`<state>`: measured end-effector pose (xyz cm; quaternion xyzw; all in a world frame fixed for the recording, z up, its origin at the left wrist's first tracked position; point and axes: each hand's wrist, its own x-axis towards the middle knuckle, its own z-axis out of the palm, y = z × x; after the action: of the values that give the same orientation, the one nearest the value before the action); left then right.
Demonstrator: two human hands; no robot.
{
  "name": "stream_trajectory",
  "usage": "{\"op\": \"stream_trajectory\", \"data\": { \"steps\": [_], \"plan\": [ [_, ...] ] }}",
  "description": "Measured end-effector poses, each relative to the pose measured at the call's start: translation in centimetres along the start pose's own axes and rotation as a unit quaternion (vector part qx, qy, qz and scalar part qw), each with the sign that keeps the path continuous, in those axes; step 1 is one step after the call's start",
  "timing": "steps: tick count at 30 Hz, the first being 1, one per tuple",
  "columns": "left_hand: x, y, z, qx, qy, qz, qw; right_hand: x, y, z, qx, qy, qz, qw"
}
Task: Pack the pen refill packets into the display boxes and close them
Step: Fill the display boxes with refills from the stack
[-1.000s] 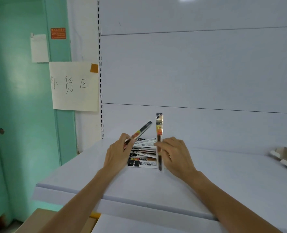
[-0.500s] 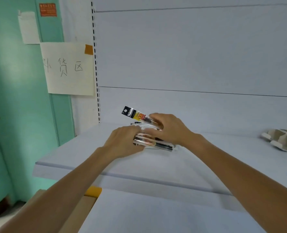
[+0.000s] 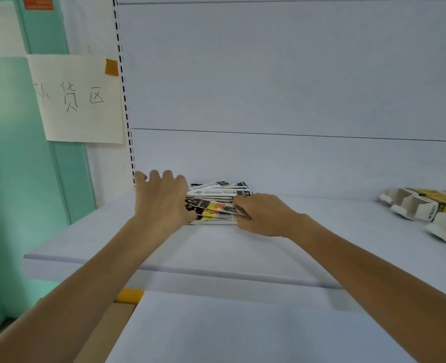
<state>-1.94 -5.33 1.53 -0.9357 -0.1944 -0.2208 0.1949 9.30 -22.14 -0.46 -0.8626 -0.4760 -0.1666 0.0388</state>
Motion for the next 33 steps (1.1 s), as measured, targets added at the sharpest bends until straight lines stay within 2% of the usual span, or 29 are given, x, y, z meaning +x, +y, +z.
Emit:
{"op": "stream_trajectory", "data": {
  "steps": [2, 5, 9, 11, 13, 16, 18, 21, 25, 27, 30, 33],
  "plan": [
    [0.6, 1.3, -0.6, -0.009, 0.025, 0.064, 0.998, -0.7, 0.6, -0.1, 0.01, 0.009, 0.005, 1.0],
    [1.6, 5.0, 0.6, -0.084, -0.044, 0.204, 0.974, -1.9, 1.3, -1.4, 0.056, 0.031, 0.012, 0.998],
    [2.8, 8.3, 1.7, -0.242, -0.051, 0.181, 0.952, -5.1, 5.0, -3.0, 0.092, 0.058, 0.054, 0.993],
    [2.9, 10.0, 1.5, -0.305, -0.053, 0.175, 0.935, -7.0, 7.1, -3.2, 0.212, 0.125, 0.102, 0.964],
    [2.9, 12.5, 0.7, -0.333, -0.051, 0.183, 0.923, -8.4, 8.9, -2.7, 0.336, 0.185, 0.167, 0.908],
    [3.3, 17.5, -0.9, -0.316, -0.054, 0.199, 0.926, -9.9, 11.1, -1.6, 0.381, 0.223, 0.203, 0.874],
    [3.4, 21.1, -1.9, -0.298, -0.065, 0.205, 0.93, -11.3, 12.9, -1.5, 0.365, 0.235, 0.189, 0.881],
    [3.0, 26.7, -3.6, -0.347, -0.101, 0.197, 0.911, -14.3, 17.4, -3.1, 0.301, 0.243, 0.168, 0.907],
    [2.5, 34.3, -6.3, -0.393, -0.145, 0.173, 0.891, -19.9, 24.5, -4.8, 0.172, 0.173, 0.15, 0.958],
    [2.7, 37.0, -7.1, -0.405, -0.126, 0.156, 0.892, -22.9, 28.1, -5.5, 0.15, 0.178, 0.172, 0.957],
    [3.0, 39.9, -7.5, -0.367, -0.092, 0.148, 0.914, -27.3, 33.9, -6.6, 0.108, 0.196, 0.243, 0.944],
    [2.9, 41.7, -7.4, -0.334, -0.092, 0.136, 0.928, -31.5, 39.3, -6.2, -0.017, 0.172, 0.297, 0.939]
  ]
}}
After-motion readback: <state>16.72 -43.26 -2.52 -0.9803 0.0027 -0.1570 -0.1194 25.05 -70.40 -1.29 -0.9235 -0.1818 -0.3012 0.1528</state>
